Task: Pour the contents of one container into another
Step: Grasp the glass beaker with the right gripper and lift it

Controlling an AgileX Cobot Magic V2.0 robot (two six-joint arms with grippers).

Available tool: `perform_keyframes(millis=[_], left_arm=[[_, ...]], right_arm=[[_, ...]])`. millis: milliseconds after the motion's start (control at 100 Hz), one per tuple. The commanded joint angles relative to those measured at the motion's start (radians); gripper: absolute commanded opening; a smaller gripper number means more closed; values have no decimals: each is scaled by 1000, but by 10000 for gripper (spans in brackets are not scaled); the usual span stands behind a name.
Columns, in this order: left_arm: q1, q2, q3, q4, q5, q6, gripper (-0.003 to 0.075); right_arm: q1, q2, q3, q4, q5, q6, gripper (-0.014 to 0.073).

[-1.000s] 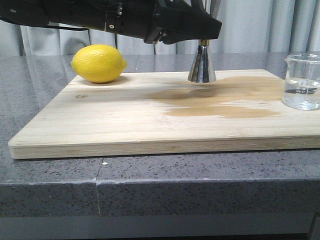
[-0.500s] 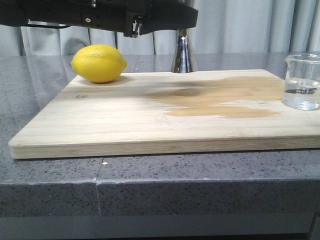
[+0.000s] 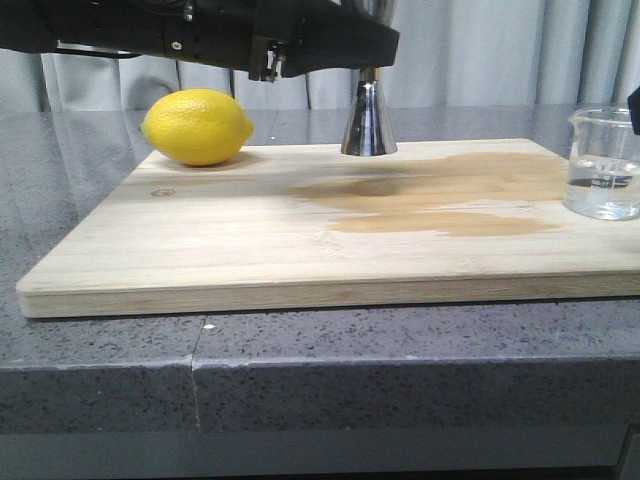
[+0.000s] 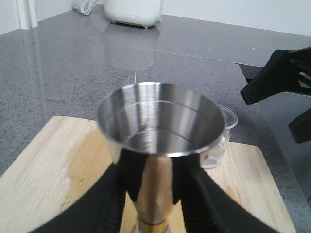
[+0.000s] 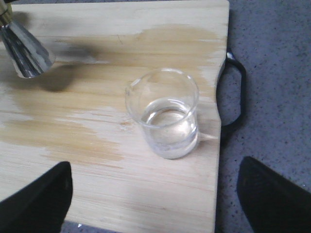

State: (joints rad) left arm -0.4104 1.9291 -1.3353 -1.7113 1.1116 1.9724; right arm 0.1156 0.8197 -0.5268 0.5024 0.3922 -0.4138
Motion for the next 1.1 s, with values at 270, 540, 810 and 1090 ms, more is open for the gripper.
perform_keyframes(millis=[270,540,810,1090], left_arm=[[0,-53,-23,-71,56,-6,178],[0,-53,-23,-71,55,-6,178],[0,-53,-23,-71,55,-6,178],[0,-53,-23,-71,55,-6,178]], right_arm=[[107,-27,82,-243,-292,314,612],[197,3,247,-473,-700,507,612],[194,151,310,-521,-1000,489,612],[144,351,310,-526,-1254,428,612]])
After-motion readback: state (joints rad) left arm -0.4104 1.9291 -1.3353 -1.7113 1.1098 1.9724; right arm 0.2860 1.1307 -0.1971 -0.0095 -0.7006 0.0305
